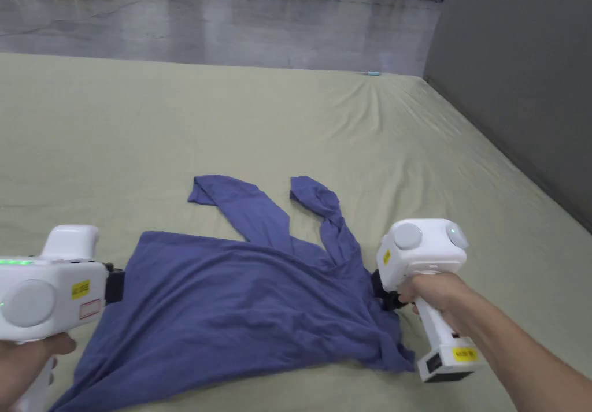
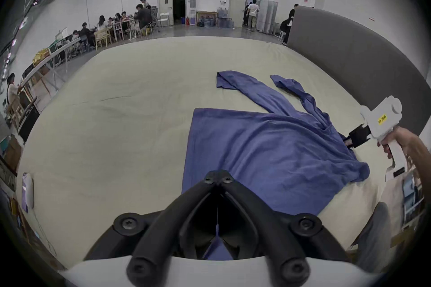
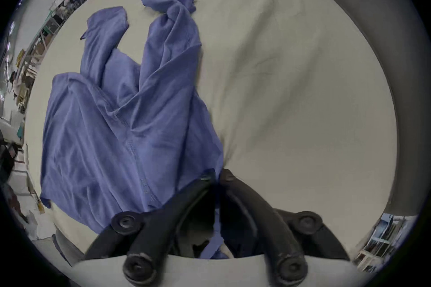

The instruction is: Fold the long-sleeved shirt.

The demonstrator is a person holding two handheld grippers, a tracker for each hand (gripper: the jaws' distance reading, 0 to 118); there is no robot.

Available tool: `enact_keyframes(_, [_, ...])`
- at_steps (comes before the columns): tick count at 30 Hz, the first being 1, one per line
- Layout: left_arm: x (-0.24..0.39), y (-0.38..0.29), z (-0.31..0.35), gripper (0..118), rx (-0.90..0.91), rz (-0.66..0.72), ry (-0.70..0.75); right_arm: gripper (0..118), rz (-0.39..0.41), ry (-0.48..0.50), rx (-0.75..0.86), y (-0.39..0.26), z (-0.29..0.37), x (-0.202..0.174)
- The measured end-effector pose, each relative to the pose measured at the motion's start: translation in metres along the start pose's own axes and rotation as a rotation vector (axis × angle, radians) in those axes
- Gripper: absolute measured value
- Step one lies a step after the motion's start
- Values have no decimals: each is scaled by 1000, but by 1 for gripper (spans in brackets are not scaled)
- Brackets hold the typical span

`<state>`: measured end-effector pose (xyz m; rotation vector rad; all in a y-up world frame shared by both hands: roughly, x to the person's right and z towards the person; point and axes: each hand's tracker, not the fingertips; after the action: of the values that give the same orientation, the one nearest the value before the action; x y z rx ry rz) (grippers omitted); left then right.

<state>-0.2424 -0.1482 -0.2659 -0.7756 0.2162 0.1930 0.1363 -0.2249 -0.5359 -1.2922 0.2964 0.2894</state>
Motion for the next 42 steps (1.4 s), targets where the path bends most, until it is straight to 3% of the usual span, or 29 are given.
enact_keyframes(6, [-4,58,-64,0,-22,1,16,0,34,24,9,-4,2,-1])
enact_keyframes(7, [-5,69,-82,12,-19,1,33,0,32,35,10,-3,2,2])
enact_keyframes(8, [-7,78,-98,63,-29,2,36,0,27,44,12,-2,2,5])
enact_keyframes(9, [-12,86,-118,94,-76,11,50,0,24,55,16,-2,2,7])
enact_keyframes(10, [-13,94,-139,101,-144,25,51,0,23,64,18,-3,2,9])
enact_keyframes(15, [-14,100,-220,97,-277,44,101,0,18,105,45,-3,10,19])
enact_keyframes(18, [-10,87,-241,76,-307,67,138,0,14,132,62,-3,18,25])
enact_keyframes(19, [-4,89,-234,58,-261,62,178,0,18,137,71,-3,22,26])
enact_keyframes(20, [3,93,-227,5,-268,49,171,0,24,139,79,-3,25,26])
enact_keyframes(21, [11,94,-211,0,-231,11,209,0,33,141,97,-3,30,26])
enact_keyframes(23, [19,94,-192,0,-165,-58,225,0,39,145,125,-1,41,24])
enact_keyframes(25, [17,95,-170,0,-188,-51,151,0,42,161,165,3,55,22])
enact_keyframes(28, [9,107,-131,0,-118,-32,161,0,31,188,257,15,87,23])
enact_keyframes(36, [-23,209,19,0,174,39,188,0,72,144,504,89,231,39])
enact_keyframes(42, [-41,305,93,0,347,74,206,0,76,139,652,168,315,34])
